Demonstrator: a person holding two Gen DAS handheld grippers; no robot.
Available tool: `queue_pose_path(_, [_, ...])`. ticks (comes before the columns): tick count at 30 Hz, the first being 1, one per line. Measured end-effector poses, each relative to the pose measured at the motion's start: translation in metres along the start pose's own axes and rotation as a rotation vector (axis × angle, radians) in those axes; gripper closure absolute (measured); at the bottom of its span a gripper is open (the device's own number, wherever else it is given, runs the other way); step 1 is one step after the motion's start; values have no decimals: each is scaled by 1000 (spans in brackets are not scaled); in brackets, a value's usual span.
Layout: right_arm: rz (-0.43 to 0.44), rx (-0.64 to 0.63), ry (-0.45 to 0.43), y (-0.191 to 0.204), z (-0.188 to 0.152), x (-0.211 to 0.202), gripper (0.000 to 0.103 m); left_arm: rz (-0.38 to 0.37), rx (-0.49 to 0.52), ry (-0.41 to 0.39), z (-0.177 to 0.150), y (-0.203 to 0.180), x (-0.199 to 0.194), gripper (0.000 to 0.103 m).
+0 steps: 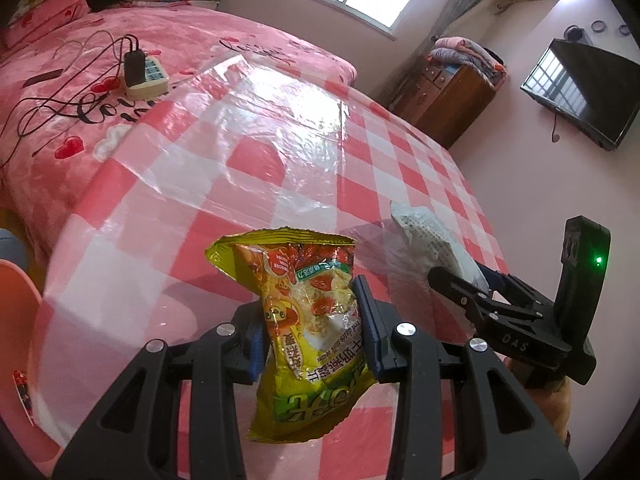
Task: Collect trash
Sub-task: 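Lift both held items off the table, then carry both items over the pink bucket and open both tools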
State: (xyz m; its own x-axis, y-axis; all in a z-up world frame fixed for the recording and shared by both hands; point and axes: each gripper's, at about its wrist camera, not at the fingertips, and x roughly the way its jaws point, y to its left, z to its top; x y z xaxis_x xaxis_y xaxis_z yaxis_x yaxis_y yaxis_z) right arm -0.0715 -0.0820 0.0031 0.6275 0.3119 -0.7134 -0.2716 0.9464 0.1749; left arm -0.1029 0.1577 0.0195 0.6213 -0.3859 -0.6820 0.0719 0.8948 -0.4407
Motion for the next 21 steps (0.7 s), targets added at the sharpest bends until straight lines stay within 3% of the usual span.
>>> queue_pose_path(21, [167, -54, 0, 85, 4, -12, 23, 78, -105, -75, -10, 68, -56, 63])
